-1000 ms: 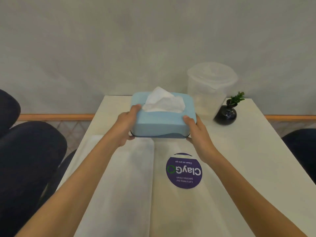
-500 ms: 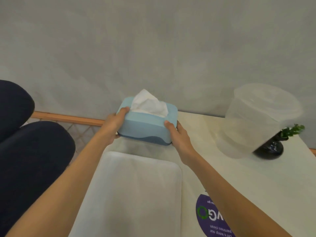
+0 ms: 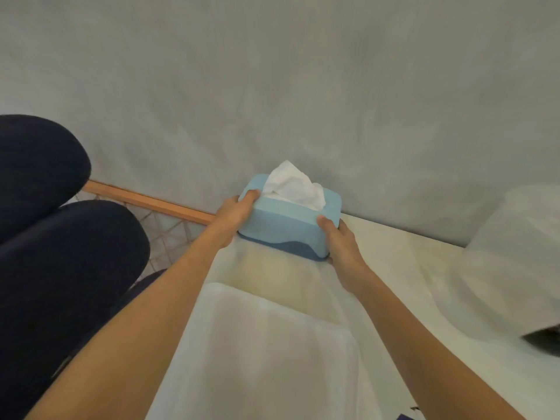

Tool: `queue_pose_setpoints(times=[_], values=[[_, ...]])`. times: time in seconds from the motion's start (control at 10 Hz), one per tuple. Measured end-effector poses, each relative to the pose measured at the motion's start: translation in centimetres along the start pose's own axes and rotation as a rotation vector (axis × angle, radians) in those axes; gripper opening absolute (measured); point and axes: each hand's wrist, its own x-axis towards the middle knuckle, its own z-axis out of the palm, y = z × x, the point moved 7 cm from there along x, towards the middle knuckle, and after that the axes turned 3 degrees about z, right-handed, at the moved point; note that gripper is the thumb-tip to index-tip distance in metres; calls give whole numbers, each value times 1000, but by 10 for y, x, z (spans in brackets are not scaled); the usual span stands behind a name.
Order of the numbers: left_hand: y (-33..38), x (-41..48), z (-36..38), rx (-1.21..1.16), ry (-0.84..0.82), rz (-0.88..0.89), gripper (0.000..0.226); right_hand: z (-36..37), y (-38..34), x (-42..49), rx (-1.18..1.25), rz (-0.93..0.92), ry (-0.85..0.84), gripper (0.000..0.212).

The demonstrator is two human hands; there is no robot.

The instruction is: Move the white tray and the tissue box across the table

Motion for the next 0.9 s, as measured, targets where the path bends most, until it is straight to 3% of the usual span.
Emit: queue_pose_setpoints(times=[0.1, 0.4, 0.6, 0.8, 0.9], values=[[2, 8, 0, 10, 51, 40, 55, 3, 2, 10, 3, -15, -33, 72], [8, 25, 10, 54, 97, 118, 59, 0, -4, 33, 81, 1, -14, 55], [21, 20, 6, 205, 146, 156, 62, 2, -1, 33, 112, 51, 31, 57], [44, -5, -4, 393, 188, 296, 63, -13, -25, 8, -68, 23, 136, 71], [54, -29, -7, 475, 200, 410, 54, -26, -45, -14, -186, -49, 211, 64]])
